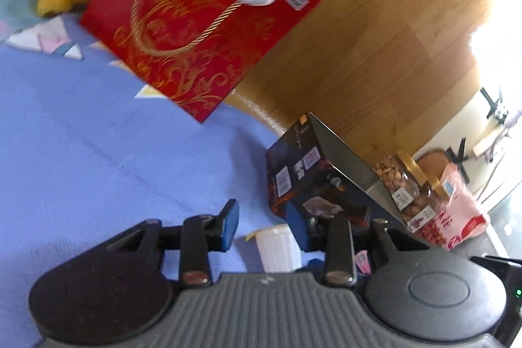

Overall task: Organize snacks
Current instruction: 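Grasp the white plastic cup with the left gripper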

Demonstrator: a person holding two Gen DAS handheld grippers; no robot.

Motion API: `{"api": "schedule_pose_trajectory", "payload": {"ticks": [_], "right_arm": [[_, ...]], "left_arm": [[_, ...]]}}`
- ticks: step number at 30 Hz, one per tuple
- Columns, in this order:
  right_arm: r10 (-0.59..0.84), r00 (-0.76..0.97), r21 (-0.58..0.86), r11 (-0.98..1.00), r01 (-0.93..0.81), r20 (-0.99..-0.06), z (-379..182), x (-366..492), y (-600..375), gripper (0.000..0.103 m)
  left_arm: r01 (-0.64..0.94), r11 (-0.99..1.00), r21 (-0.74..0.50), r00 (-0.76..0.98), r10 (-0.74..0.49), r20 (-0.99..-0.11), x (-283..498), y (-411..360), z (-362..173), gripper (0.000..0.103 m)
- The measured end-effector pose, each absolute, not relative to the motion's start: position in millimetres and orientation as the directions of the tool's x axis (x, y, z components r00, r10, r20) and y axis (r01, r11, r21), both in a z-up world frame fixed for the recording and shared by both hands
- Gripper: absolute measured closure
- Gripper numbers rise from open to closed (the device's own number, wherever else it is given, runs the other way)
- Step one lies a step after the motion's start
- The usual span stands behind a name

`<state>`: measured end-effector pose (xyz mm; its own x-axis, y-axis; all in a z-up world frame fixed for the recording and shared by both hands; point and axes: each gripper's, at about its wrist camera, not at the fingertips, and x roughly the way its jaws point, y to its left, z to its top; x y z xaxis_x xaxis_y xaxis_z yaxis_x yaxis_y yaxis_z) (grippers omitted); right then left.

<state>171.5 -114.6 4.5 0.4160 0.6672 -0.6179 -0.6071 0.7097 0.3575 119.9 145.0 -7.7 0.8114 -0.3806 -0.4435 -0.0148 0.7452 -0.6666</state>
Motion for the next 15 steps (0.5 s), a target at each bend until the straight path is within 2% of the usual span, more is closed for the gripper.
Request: {"api": "schedule_pose_trajectory", "payload": {"ticks": [7, 8, 9, 15], "right_arm": [[0.608, 0.43, 0.287, 0.743, -0.604, -0.667, -2, 191, -78, 0.056], [0.608, 0.434, 0.279, 0.741, -0.611, -0.665, -2, 192, -73, 0.064], [0.605, 0.436, 0.273, 0.742, -0.612, -0.666, -3, 192, -70, 0.064], [0.64, 0.496, 0.267, 0.731, -0.628, -0.587, 18, 150, -104, 0.065]], "left_arm": [[0.008, 0.705, -0.71, 0.8, -0.43, -0.418, 125, 152, -22, 0.07], [0.012, 0.703, -0.711, 0.8, -0.433, -0.414, 124, 151, -21, 0.07], [0.017, 0.702, -0.712, 0.801, -0.436, -0.41, 124, 150, -20, 0.07], [0.031, 0.681, -0.731, 0.806, -0.45, -0.385, 119, 154, -18, 0.07]]}}
